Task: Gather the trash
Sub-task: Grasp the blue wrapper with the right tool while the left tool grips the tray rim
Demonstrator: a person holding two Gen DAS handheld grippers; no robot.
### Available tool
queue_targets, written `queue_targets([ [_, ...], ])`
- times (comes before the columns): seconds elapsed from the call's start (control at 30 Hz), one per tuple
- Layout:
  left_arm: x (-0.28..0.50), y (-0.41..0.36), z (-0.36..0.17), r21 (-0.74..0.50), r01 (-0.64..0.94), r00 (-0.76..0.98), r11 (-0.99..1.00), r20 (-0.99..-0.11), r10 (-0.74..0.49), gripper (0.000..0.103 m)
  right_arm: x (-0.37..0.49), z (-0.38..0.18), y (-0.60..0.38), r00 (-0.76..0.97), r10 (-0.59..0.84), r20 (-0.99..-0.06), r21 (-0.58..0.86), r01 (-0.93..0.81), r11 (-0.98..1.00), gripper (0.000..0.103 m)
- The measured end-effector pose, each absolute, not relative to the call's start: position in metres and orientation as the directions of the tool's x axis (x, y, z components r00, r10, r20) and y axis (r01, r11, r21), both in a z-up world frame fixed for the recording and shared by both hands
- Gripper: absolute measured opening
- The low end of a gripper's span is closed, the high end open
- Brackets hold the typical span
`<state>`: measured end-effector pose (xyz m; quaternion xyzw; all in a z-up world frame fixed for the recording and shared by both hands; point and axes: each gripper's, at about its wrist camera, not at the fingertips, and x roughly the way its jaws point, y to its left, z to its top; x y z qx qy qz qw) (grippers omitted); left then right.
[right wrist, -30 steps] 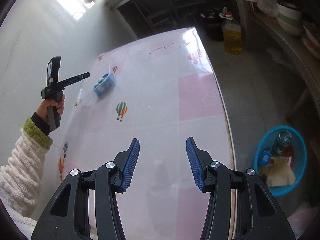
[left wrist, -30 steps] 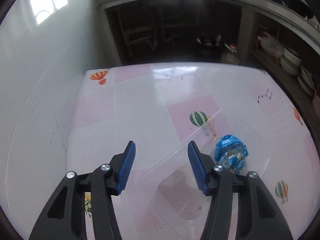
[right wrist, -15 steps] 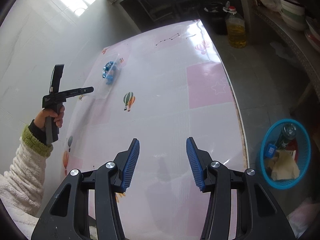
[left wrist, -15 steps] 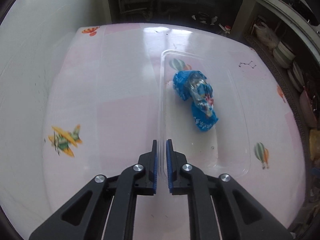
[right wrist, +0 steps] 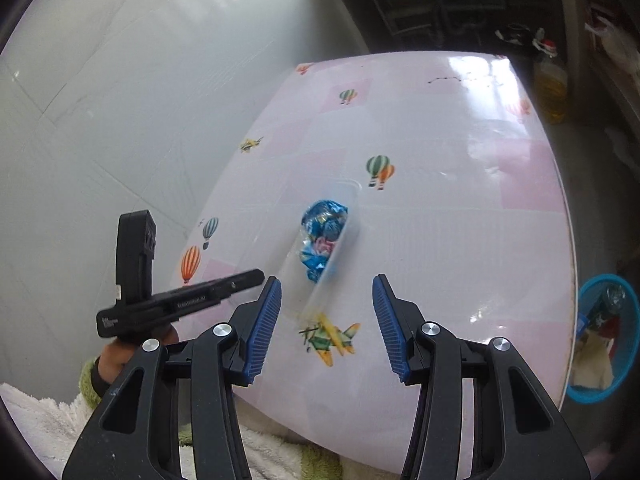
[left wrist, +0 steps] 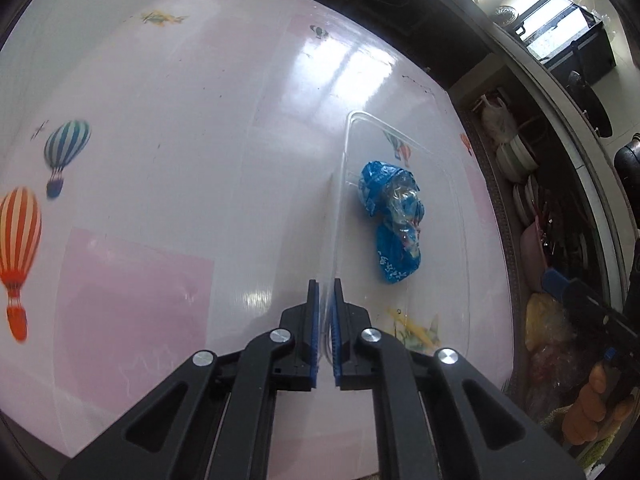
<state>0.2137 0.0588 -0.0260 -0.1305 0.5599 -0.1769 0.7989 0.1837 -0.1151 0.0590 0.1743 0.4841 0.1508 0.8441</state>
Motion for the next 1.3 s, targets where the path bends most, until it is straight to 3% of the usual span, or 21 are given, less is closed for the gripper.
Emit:
queue_targets([
  [0.17, 0.184, 0.052, -0.024, -0.371, 0.137, 0.354, 0.919, -0.848, -0.395, 0.007, 0.197, 0.052, -0.087, 0.437, 0.439, -0.785, 0.428, -0.129, 0.895, 0.047],
  [0.3, 0.177, 0.048, -0.02, -0.316, 0.156, 0.393, 0.936, -0.85, -0.352, 0.03, 0.211, 0.043, -0.072, 0.394, 0.421, -0.817, 0.401, -0.138, 0.906, 0.046],
  [0.37, 0.175, 0.045, -0.018, -0.26, 0.185, 0.418, 0.948, -0.852, -0.315, 0.035, 0.217, 0.041, -0.065, 0.378, 0.412, -0.829, 0.388, -0.142, 0.911, 0.045],
  [0.6, 0.178, 0.036, -0.025, -0.177, 0.228, 0.454, 0.958, -0.851, -0.265, 0.035, 0.243, 0.024, -0.047, 0.322, 0.334, -0.886, 0.298, -0.155, 0.942, 0.045],
  [0.7, 0.177, 0.035, -0.027, -0.178, 0.236, 0.447, 0.955, -0.853, -0.269, 0.027, 0.25, 0.015, -0.042, 0.303, 0.284, -0.91, 0.248, -0.153, 0.957, 0.045],
  [0.9, 0.175, 0.037, -0.029, -0.172, 0.237, 0.451, 0.956, -0.852, -0.265, 0.023, 0.258, 0.007, -0.035, 0.287, 0.241, -0.927, 0.199, -0.169, 0.965, 0.045],
  [1.13, 0.173, 0.036, -0.026, -0.171, 0.242, 0.456, 0.955, -0.849, -0.267, 0.02, 0.272, -0.01, -0.022, 0.255, 0.184, -0.949, 0.139, -0.185, 0.973, 0.038],
  [1.3, 0.171, 0.04, -0.024, -0.17, 0.243, 0.459, 0.955, -0.847, -0.268, 0.02, 0.273, -0.014, -0.019, 0.256, 0.157, -0.954, 0.11, -0.191, 0.975, 0.024],
])
